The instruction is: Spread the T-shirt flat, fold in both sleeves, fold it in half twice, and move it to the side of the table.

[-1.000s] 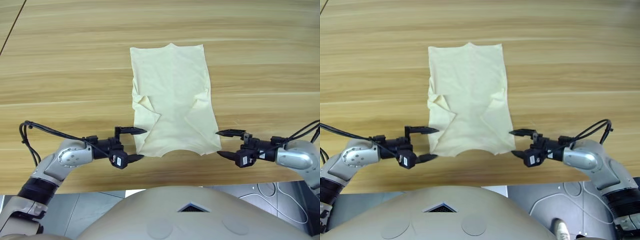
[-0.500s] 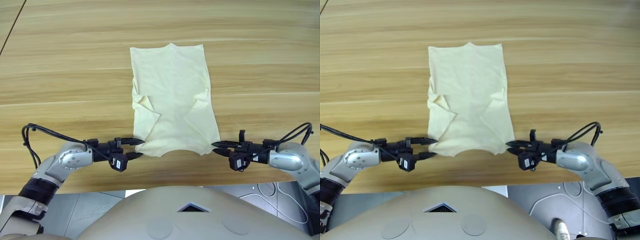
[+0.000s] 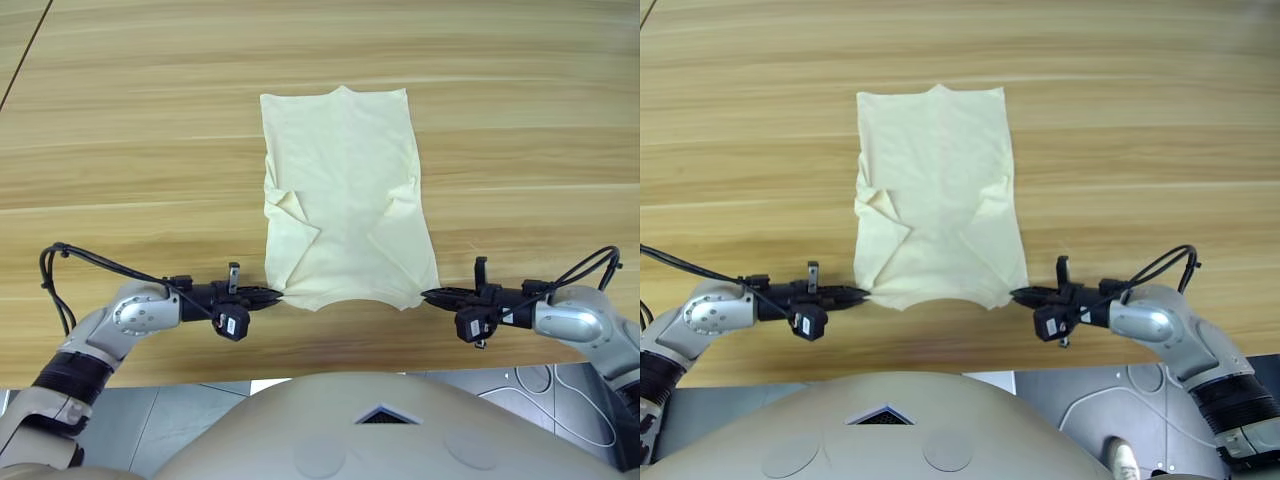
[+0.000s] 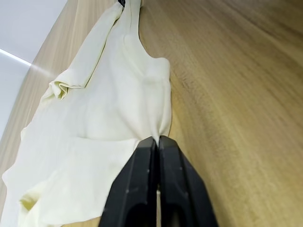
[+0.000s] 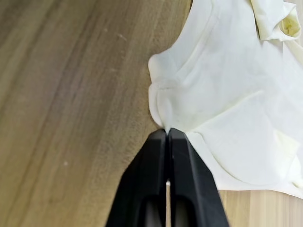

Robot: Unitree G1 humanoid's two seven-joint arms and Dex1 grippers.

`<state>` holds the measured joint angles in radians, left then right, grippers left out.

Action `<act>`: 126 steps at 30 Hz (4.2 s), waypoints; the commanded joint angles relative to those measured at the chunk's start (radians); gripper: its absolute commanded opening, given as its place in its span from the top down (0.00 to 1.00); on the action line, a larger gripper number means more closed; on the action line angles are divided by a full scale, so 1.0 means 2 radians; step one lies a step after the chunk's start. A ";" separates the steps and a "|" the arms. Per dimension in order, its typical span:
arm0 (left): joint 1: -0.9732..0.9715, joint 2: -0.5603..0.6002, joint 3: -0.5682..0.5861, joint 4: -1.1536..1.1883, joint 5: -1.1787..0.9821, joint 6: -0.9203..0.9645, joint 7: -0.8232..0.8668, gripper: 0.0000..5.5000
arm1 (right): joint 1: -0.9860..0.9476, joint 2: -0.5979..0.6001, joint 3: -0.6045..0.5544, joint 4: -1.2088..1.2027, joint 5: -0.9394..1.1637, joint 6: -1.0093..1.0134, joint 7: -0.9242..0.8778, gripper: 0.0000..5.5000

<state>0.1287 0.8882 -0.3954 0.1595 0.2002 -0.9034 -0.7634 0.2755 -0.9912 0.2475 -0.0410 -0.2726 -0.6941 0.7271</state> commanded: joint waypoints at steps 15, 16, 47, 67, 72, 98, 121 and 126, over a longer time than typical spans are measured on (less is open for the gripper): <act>0.075 0.083 0.028 -0.125 -0.120 -0.022 -0.020 1.00 | 0.120 -0.059 -0.096 -0.122 0.100 -0.063 0.007 1.00; 0.085 0.092 0.033 -0.128 -0.126 -0.028 -0.020 1.00 | 0.131 -0.063 -0.107 -0.126 0.107 -0.071 0.008 1.00; -0.061 -0.035 0.092 0.019 -0.210 0.003 0.005 1.00 | -0.082 0.044 -0.094 -0.066 0.130 0.017 -0.020 1.00; -0.399 -0.208 0.035 0.474 0.139 0.040 0.264 1.00 | -0.399 0.215 0.042 0.302 -0.198 0.136 -0.234 1.00; -0.428 -0.239 0.023 0.550 0.154 0.091 0.292 1.00 | -0.433 0.248 0.077 0.400 -0.216 0.135 -0.266 1.00; -0.494 -0.244 0.471 0.550 -0.309 0.304 0.082 0.46 | -0.377 0.197 -0.003 0.391 0.041 -0.076 -0.172 0.34; -0.392 -0.268 0.412 0.496 -0.280 0.172 0.008 0.46 | -0.070 -0.051 0.079 -0.075 0.162 -0.127 0.011 0.34; -0.394 -0.272 0.408 0.492 -0.278 0.163 0.009 0.46 | -0.073 -0.062 0.095 -0.142 0.279 -0.136 0.033 0.34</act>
<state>-0.6640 0.3419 0.4357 1.1579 -0.3750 -0.5626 -0.7473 0.1647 -1.1258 0.4301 -0.3236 0.2082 -0.9878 0.7648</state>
